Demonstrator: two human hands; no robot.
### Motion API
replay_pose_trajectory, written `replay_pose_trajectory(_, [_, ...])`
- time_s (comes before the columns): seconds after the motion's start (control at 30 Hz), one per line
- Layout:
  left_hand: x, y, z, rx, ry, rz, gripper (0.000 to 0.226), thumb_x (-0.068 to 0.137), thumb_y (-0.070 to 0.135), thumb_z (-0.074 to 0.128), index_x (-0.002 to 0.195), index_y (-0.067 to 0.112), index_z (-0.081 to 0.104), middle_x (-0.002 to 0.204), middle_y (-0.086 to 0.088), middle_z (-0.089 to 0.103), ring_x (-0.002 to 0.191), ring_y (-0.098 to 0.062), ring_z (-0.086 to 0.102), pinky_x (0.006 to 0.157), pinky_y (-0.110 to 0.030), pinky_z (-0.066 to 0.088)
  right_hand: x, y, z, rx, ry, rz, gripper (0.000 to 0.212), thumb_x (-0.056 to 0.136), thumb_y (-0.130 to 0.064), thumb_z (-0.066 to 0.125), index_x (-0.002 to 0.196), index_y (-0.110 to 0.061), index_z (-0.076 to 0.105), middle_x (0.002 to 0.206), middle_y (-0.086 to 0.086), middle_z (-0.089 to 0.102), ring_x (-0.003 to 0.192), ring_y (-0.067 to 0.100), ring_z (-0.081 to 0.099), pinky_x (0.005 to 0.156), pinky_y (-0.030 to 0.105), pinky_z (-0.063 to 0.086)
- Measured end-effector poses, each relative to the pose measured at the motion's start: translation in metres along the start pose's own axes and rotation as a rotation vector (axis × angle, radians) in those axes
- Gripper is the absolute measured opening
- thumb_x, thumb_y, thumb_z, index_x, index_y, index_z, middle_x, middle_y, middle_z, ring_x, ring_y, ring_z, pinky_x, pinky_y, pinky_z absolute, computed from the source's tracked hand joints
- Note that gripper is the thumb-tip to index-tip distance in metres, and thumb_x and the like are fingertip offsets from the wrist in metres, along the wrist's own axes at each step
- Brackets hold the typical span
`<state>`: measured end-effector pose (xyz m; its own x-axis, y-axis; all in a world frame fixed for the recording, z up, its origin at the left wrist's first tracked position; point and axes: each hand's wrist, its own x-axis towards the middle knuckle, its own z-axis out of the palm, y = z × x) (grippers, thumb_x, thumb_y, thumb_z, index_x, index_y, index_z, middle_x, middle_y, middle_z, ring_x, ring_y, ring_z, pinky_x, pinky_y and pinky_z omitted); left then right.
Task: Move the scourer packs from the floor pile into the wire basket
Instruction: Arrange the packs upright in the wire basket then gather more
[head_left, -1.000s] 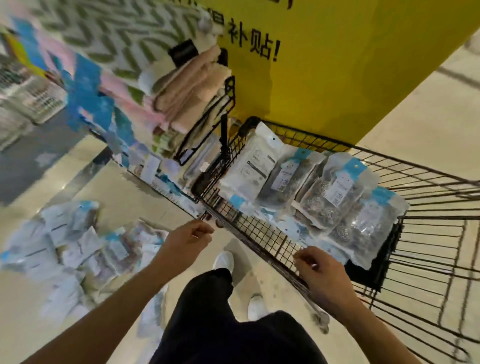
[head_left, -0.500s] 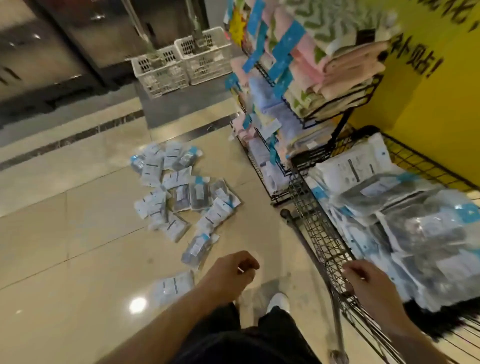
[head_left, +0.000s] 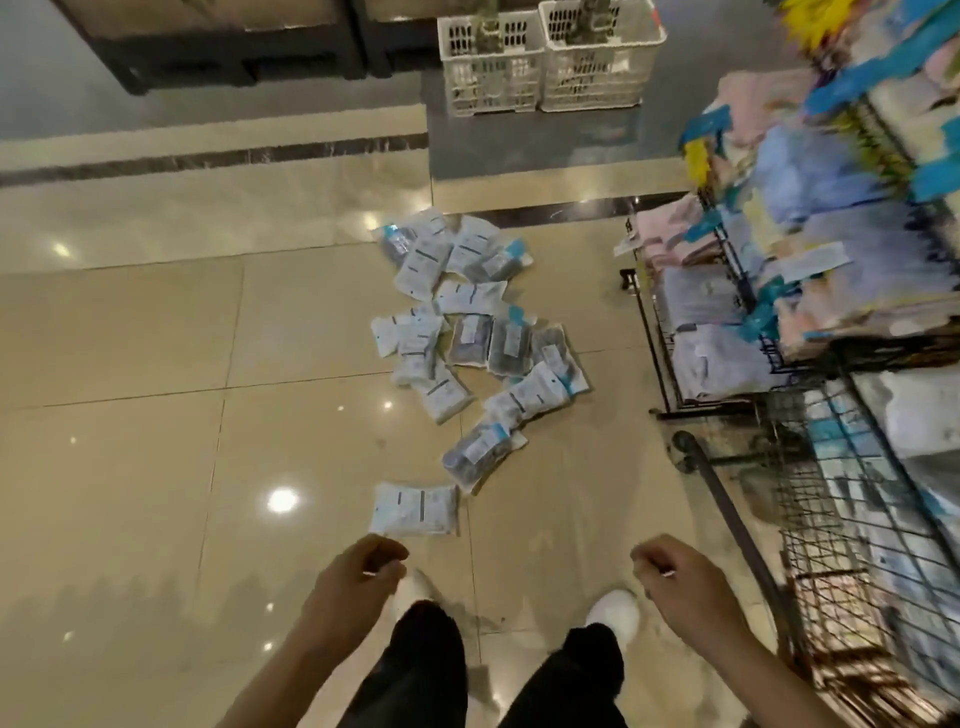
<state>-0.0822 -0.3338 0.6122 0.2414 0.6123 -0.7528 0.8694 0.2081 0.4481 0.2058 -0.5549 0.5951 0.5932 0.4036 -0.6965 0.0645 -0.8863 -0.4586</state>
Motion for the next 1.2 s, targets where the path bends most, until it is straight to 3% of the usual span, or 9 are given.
replay_pose_trajectory(0.2, [0.060,-0.091,-0.095,-0.026,0.066,-0.108,0.015,0.098,0.012,0.067,0.099,0.025,0.074,0.094,0.001,0.078,0.085,-0.020,0.074,0.079,-0.039,0.054,0.011,-0.114,0.118,0.012,-0.147,-0.081,0.018,0.100,-0.022,0.064,0.092,-0.037,0.068,0.099,-0.014,0.073,0.088,0.004,0.068,0.069,0.012,0.045])
replay_pose_trajectory(0.37, [0.143,-0.148,-0.112,-0.013,0.036,-0.188,0.017,0.098,0.010,0.067,0.097,0.026,0.074,0.092,-0.004,0.079,0.087,-0.025,0.074,0.087,-0.049,0.055,0.040,-0.151,0.202,0.000,-0.265,-0.100,0.013,0.102,-0.026,0.063,0.098,-0.037,0.069,0.097,-0.018,0.070,0.083,-0.003,0.065,0.065,0.008,0.045])
replay_pose_trajectory(0.53, [0.267,-0.197,-0.051,0.100,0.003,-0.140,0.017,0.100,0.019,0.062,0.098,0.034,0.070,0.096,0.005,0.076,0.087,-0.013,0.070,0.073,-0.032,0.051,0.136,-0.114,0.298,-0.083,-0.391,0.004,0.014,0.101,-0.030,0.062,0.094,-0.041,0.067,0.098,-0.018,0.069,0.087,0.001,0.067,0.073,0.012,0.049])
replay_pose_trajectory(0.67, [0.379,-0.235,0.029,0.156,-0.067,-0.113,0.021,0.099,0.022,0.055,0.109,0.035,0.068,0.103,0.010,0.074,0.094,-0.011,0.068,0.080,-0.031,0.052,0.249,-0.054,0.368,-0.082,-0.344,0.088,0.009,0.099,-0.040,0.065,0.106,-0.041,0.068,0.104,-0.021,0.068,0.090,-0.006,0.063,0.068,0.011,0.043])
replay_pose_trajectory(0.73, [0.431,-0.253,0.068,0.199,-0.101,-0.045,0.028,0.096,0.021,0.060,0.123,0.031,0.065,0.120,0.006,0.072,0.107,-0.017,0.067,0.092,-0.035,0.053,0.307,-0.027,0.398,-0.053,-0.306,0.128,0.017,0.096,-0.044,0.069,0.111,-0.038,0.066,0.107,-0.022,0.067,0.092,-0.008,0.061,0.073,0.013,0.046])
replay_pose_trajectory(0.8, [0.476,-0.264,0.096,0.310,-0.109,0.055,0.044,0.095,0.025,0.067,0.138,0.028,0.059,0.139,0.000,0.064,0.125,-0.023,0.060,0.103,-0.039,0.050,0.358,-0.011,0.421,0.017,-0.289,0.186,0.036,0.089,-0.053,0.073,0.120,-0.037,0.064,0.111,-0.018,0.068,0.099,0.005,0.068,0.088,0.029,0.058])
replay_pose_trajectory(0.9, [0.545,-0.278,0.137,0.506,-0.115,0.170,0.061,0.095,0.035,0.068,0.151,0.029,0.047,0.157,-0.002,0.049,0.138,-0.029,0.050,0.111,-0.043,0.046,0.437,0.012,0.455,0.178,-0.252,0.310,0.061,0.082,-0.060,0.078,0.133,-0.031,0.058,0.117,-0.007,0.066,0.109,0.021,0.069,0.102,0.048,0.058])
replay_pose_trajectory(1.13, [0.650,-0.311,0.200,0.829,-0.058,0.341,0.098,0.081,0.057,0.074,0.161,0.028,0.025,0.167,-0.007,0.034,0.153,-0.033,0.031,0.123,-0.049,0.030,0.545,0.022,0.490,0.588,-0.126,0.471,0.054,0.099,-0.048,0.068,0.146,-0.027,0.053,0.140,-0.002,0.064,0.129,0.021,0.060,0.117,0.040,0.041])
replay_pose_trajectory(1.2, [0.659,-0.319,0.210,0.874,-0.045,0.378,0.098,0.078,0.059,0.075,0.159,0.026,0.032,0.159,-0.004,0.044,0.147,-0.031,0.039,0.122,-0.047,0.030,0.565,0.024,0.500,0.618,-0.134,0.498,0.059,0.097,-0.053,0.068,0.148,-0.028,0.053,0.146,-0.003,0.063,0.121,0.019,0.064,0.103,0.039,0.052])
